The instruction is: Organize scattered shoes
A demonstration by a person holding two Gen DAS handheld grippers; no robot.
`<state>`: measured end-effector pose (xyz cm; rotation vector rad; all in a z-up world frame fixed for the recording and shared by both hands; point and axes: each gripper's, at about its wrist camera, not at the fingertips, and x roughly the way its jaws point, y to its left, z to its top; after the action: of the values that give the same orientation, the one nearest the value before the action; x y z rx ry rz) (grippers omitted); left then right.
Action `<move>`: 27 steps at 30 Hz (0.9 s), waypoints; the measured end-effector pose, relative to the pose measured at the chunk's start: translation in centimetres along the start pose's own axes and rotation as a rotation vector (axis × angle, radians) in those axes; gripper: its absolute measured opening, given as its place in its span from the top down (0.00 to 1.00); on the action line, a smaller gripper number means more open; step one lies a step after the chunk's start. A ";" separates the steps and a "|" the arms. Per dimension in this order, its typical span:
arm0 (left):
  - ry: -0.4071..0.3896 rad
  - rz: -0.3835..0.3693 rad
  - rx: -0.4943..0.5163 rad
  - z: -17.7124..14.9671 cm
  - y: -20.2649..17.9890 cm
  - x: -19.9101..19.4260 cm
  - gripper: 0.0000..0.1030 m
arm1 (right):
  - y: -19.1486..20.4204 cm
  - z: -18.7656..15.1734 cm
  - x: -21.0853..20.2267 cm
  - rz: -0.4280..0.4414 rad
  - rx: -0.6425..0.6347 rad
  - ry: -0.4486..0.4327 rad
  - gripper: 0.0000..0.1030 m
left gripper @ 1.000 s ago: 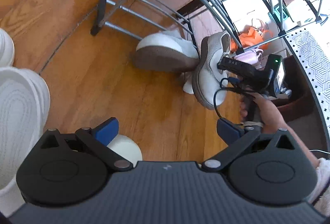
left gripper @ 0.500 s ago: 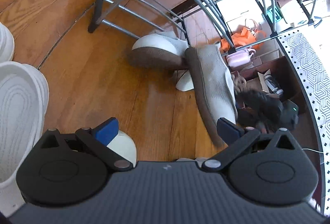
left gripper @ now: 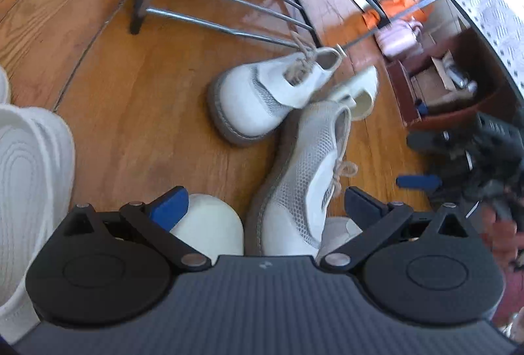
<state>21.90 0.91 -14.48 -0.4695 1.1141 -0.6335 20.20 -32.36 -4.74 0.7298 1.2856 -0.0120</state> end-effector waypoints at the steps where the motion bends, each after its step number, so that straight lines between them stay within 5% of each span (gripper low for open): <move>1: 0.001 0.003 0.007 -0.1 -0.2 0.1 0.00 | -0.5 0.1 -0.2 0.007 0.008 -0.002 0.19; 9: 0.006 0.070 0.050 -0.5 -1.9 0.2 0.00 | -1.6 -0.4 0.2 0.023 0.000 0.016 0.15; 12: -0.013 0.101 0.072 -0.2 -2.9 -0.4 0.00 | -2.6 -1.0 -1.2 0.047 0.012 -0.052 0.15; 16: -0.066 0.140 0.132 -0.4 -4.9 -2.2 0.00 | -3.6 -1.5 -6.0 0.176 0.015 -0.274 0.17; 18: -0.077 0.138 0.153 -0.5 -5.9 -2.8 0.00 | -4.1 -1.9 -9.4 0.328 0.040 -0.384 0.16; 23: -0.083 0.189 0.266 -0.5 -9.9 -1.4 0.00 | -4.2 -3.1 -14.3 0.574 0.031 -0.397 0.05; 27: -0.086 0.245 0.411 1.2 -15.8 2.7 0.00 | -5.5 -4.0 -15.3 0.560 0.050 -0.381 0.01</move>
<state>20.15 -12.44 -5.74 -0.0051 0.9115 -0.6004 9.80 -40.46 5.54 1.0543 0.6921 0.2605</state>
